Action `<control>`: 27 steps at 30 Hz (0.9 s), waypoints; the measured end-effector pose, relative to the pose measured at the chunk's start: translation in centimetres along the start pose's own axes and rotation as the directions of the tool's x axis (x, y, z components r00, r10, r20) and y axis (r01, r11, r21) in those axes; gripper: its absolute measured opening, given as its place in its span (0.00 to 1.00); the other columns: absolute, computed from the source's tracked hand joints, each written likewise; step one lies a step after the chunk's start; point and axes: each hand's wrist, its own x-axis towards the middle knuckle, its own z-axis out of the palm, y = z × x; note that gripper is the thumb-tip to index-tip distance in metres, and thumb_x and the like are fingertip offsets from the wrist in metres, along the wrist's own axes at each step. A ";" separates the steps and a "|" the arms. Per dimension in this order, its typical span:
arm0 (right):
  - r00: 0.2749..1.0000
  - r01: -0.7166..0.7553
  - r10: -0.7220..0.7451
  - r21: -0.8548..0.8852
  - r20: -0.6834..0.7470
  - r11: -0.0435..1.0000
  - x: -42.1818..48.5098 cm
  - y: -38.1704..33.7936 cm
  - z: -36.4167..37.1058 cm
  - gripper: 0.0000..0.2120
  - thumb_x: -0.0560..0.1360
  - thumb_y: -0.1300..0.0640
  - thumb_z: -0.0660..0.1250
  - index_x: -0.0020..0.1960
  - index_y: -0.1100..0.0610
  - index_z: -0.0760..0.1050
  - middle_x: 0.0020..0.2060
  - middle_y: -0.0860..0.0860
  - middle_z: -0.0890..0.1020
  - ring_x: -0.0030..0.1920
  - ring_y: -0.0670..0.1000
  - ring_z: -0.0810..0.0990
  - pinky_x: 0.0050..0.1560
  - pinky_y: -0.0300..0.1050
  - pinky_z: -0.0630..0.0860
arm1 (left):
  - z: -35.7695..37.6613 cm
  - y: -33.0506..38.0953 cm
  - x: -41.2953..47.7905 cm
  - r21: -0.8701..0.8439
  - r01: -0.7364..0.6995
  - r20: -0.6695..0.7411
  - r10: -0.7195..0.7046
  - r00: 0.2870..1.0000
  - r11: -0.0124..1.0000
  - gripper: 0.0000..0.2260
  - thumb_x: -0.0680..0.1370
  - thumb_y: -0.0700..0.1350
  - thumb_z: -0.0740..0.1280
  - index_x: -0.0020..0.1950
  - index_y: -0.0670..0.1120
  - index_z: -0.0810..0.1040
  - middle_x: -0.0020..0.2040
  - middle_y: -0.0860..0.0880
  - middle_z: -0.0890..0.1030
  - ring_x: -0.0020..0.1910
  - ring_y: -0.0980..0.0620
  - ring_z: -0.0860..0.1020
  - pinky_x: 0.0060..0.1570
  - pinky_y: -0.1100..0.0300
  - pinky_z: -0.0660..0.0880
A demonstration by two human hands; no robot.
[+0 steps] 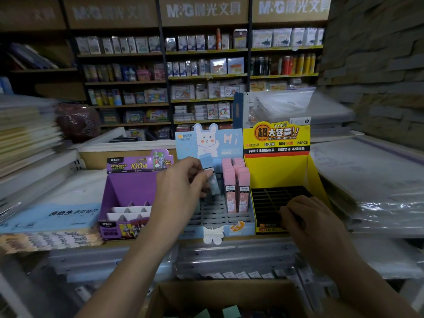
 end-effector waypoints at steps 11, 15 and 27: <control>1.000 0.017 -0.017 0.009 -0.014 1.000 0.0 0.0 0.0 0.10 0.78 0.59 0.68 0.37 0.58 0.79 0.37 0.48 0.78 0.38 0.52 0.73 0.36 0.54 0.74 | 0.5 1.1 3.3 0.235 -0.093 0.199 0.046 0.979 0.968 0.08 0.79 0.40 0.71 0.52 0.47 0.73 0.33 0.50 0.83 0.25 0.56 0.82 0.27 0.53 0.82; 1.000 0.024 -0.024 0.008 -0.015 1.000 0.0 0.2 0.1 0.11 0.78 0.58 0.67 0.37 0.57 0.78 0.37 0.47 0.77 0.38 0.51 0.73 0.36 0.53 0.74 | 0.6 1.5 3.9 0.339 -0.109 0.246 0.024 0.969 0.934 0.10 0.80 0.41 0.71 0.53 0.50 0.71 0.35 0.48 0.84 0.26 0.55 0.82 0.31 0.51 0.82; 0.999 0.034 -0.034 0.018 -0.017 0.999 -0.1 0.6 0.4 0.10 0.78 0.57 0.67 0.38 0.56 0.79 0.37 0.46 0.77 0.38 0.48 0.73 0.35 0.49 0.73 | 1.4 2.5 4.7 0.793 -0.290 0.299 0.072 0.951 0.537 0.05 0.80 0.46 0.67 0.54 0.48 0.74 0.47 0.43 0.80 0.42 0.39 0.77 0.34 0.54 0.64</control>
